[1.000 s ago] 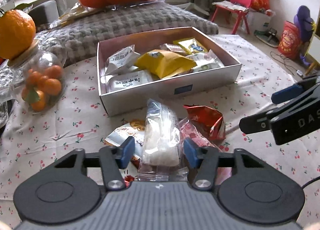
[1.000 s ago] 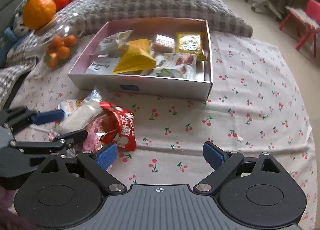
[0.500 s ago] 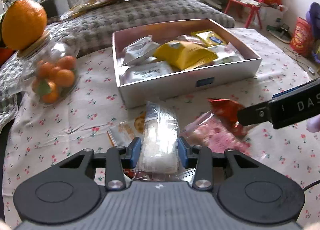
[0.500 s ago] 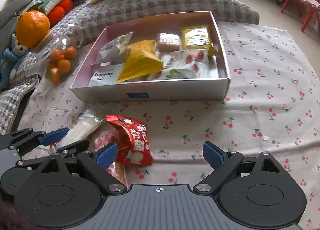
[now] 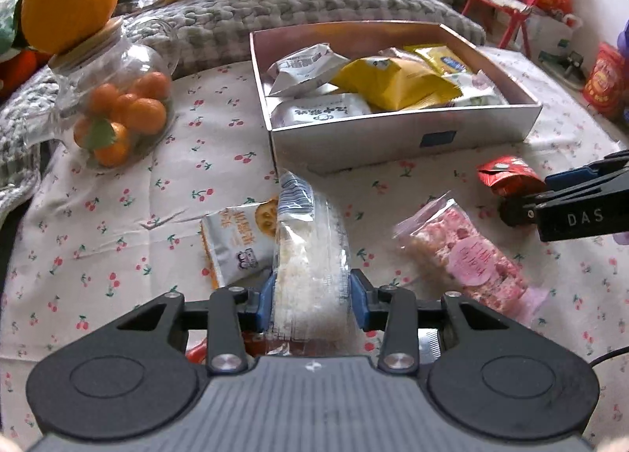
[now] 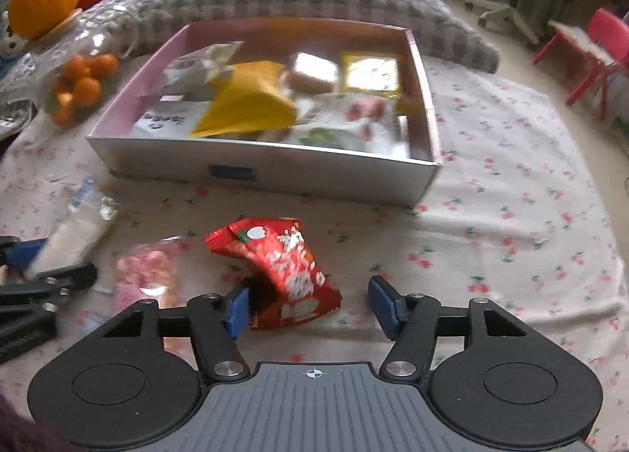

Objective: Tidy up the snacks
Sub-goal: 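Grasp the red candy bag with the right gripper while the left holds the rice-cake bag, then carry both bags into the pink box and open both grippers, then move both grippers back over the remaining snacks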

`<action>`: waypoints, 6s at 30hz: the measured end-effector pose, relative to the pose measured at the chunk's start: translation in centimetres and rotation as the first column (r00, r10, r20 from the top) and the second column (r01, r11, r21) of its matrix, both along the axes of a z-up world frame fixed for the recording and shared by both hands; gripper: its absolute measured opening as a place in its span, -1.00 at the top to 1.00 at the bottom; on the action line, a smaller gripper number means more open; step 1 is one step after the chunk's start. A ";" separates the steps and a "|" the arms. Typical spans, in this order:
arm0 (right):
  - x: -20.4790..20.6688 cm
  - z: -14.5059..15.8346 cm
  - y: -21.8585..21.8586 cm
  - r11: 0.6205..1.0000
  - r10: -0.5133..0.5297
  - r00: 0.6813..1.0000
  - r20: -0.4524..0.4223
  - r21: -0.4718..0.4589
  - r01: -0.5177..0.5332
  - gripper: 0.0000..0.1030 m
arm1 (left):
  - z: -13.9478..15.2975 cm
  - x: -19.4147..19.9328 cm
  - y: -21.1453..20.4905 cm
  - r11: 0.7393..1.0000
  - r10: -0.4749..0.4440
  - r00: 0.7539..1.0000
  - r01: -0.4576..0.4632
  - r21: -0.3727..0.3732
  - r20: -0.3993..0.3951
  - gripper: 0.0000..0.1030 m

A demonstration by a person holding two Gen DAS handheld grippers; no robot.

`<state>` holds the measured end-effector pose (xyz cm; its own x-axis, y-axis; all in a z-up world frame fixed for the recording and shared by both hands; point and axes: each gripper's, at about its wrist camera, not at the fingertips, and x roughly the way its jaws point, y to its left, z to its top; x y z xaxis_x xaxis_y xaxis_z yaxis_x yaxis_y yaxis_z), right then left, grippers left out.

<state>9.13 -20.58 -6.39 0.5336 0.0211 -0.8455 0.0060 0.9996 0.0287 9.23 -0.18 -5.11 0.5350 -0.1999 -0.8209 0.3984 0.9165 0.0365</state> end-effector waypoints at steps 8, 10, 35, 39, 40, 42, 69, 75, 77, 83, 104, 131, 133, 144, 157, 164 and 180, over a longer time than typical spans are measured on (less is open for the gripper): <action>-0.5 -0.6 -2.1 0.998 0.062 0.998 0.019 0.031 -0.063 -0.52 | -0.4 0.1 -0.5 0.999 -0.014 1.000 0.014 -0.038 -0.018 0.23; -0.6 -0.9 -2.2 0.997 0.062 0.998 0.019 0.035 -0.063 -0.78 | -0.5 0.0 -0.6 0.999 -0.005 1.000 0.005 -0.041 -0.007 0.18; -1.4 -1.0 -1.1 0.981 0.172 0.980 0.104 0.072 -0.180 -0.78 | -0.4 -0.2 0.3 0.996 0.053 0.999 -0.052 -0.067 0.014 0.26; -1.2 -0.8 -0.8 0.980 0.176 0.978 0.113 0.068 -0.185 -0.49 | -0.3 -0.2 0.2 0.996 0.062 0.998 -0.061 -0.070 0.012 0.28; -1.2 -0.7 -0.8 0.981 0.177 0.977 0.117 0.065 -0.185 -0.35 | -0.3 -0.2 0.2 0.996 0.064 0.998 -0.063 -0.071 0.012 0.30; -1.2 -0.5 -0.8 0.982 0.175 0.977 0.123 0.055 -0.183 -0.13 | -0.2 -0.1 0.3 0.995 0.066 0.998 -0.065 -0.077 0.006 0.32; -1.5 4.2 -4.1 0.968 0.041 0.993 0.114 0.240 -0.068 0.16 | 2.5 0.0 0.8 0.981 0.073 0.997 -0.077 -0.176 -0.029 0.77; -1.3 3.4 -3.7 0.967 0.034 0.997 0.074 0.251 -0.052 0.16 | 1.0 -0.1 -1.1 0.998 0.010 1.000 -0.011 -0.061 -0.008 0.34; -1.4 3.3 -3.5 0.966 0.039 0.997 0.068 0.251 -0.055 0.16 | 0.7 0.1 -1.6 0.999 0.008 1.000 -0.008 -0.033 -0.006 0.29; -1.4 3.2 -3.2 0.967 0.050 0.997 0.062 0.246 -0.063 0.16 | -0.4 0.6 -2.0 0.999 0.022 1.000 -0.022 0.023 -0.002 0.10; -0.9 4.9 -5.1 0.951 -0.021 0.995 0.102 0.309 -0.011 0.16 | 3.5 0.2 0.0 0.976 0.103 0.994 -0.105 -0.190 -0.020 0.71; 4.4 2.4 -9.1 0.820 -0.235 0.967 0.104 0.555 0.139 0.14 | 6.4 10.8 -6.7 0.971 0.124 0.987 -0.101 -0.217 0.098 0.70; 4.5 2.2 -9.2 0.812 -0.235 0.967 0.097 0.567 0.141 0.13 | 6.0 11.5 -7.2 0.972 0.126 0.988 -0.104 -0.213 0.091 0.70; 4.3 2.9 -9.1 0.813 -0.252 0.957 0.142 0.567 0.130 -0.40 | 5.3 12.7 -8.0 0.975 0.139 0.984 -0.116 -0.190 0.113 0.45; 3.3 4.5 -7.6 0.866 -0.174 0.971 0.166 0.494 0.071 -0.68 | 6.4 10.1 -6.9 0.985 0.113 0.986 -0.096 -0.144 0.118 -0.11; 2.1 5.8 -6.7 0.882 -0.146 0.975 0.169 0.468 0.051 -0.77 | 6.8 7.7 -5.2 0.983 0.125 0.987 -0.109 -0.148 0.103 -0.35; -1.1 7.2 -4.2 0.925 -0.033 0.986 0.164 0.378 -0.031 -0.88 | 6.9 1.5 -1.7 0.985 0.159 0.980 -0.149 -0.087 0.117 -0.89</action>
<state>8.04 -24.75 0.77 0.6642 0.3214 -0.6750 -0.0302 0.9136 0.4054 10.70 -1.89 1.83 0.6603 -0.1676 -0.7321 0.2491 0.9685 0.0030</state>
